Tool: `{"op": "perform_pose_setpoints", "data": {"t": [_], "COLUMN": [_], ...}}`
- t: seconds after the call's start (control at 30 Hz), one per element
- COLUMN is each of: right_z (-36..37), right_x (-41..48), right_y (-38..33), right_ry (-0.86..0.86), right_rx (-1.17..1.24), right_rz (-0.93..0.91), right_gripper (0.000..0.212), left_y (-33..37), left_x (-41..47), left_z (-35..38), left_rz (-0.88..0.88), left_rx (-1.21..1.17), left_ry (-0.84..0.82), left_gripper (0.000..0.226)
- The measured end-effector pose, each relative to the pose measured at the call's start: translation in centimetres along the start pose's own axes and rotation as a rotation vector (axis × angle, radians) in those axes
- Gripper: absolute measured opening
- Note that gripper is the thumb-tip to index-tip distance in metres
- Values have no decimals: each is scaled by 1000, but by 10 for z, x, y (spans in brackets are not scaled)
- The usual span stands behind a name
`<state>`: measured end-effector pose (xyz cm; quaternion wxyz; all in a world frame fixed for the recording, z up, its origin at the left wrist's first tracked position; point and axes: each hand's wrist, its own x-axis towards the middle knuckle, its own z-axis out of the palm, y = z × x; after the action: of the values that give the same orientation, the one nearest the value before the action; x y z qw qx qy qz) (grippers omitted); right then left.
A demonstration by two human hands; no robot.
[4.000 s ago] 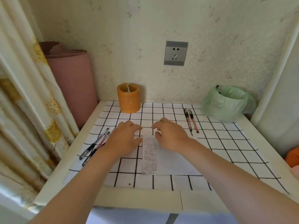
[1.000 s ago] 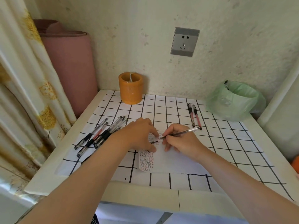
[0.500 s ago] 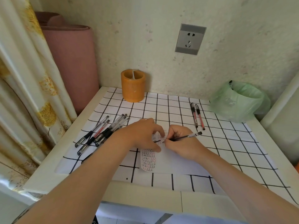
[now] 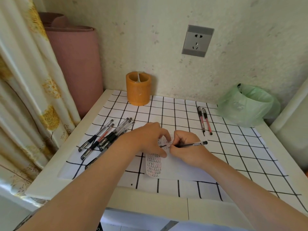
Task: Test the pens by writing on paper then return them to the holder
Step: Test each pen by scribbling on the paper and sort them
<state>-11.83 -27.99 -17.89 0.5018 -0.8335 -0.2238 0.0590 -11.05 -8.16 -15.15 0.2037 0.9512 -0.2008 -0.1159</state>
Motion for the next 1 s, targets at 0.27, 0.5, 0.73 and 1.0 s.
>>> {"op": "perform_pose_setpoints", "data": {"t": [0.27,0.5,0.73,1.0], "right_z": [-1,-3,0,-1], "right_x": [-1,0,0,0], "right_y": [1,1,1,4], "right_ry": [4,-29,-4,-6], "right_rx": [23,-1,2,27], "right_rz": [-15,5,0,-33], "right_gripper": [19,18,19,20], "left_y": [0,0,0,1], "left_x": [-1,-2,-1,-3], "left_z": [0,1,1,0], "left_rz": [8,4,0,-3], "left_rx": [-8,-13,-14,-13], "left_ry": [10,13,13,12], "left_gripper": [59,60,60,61]}}
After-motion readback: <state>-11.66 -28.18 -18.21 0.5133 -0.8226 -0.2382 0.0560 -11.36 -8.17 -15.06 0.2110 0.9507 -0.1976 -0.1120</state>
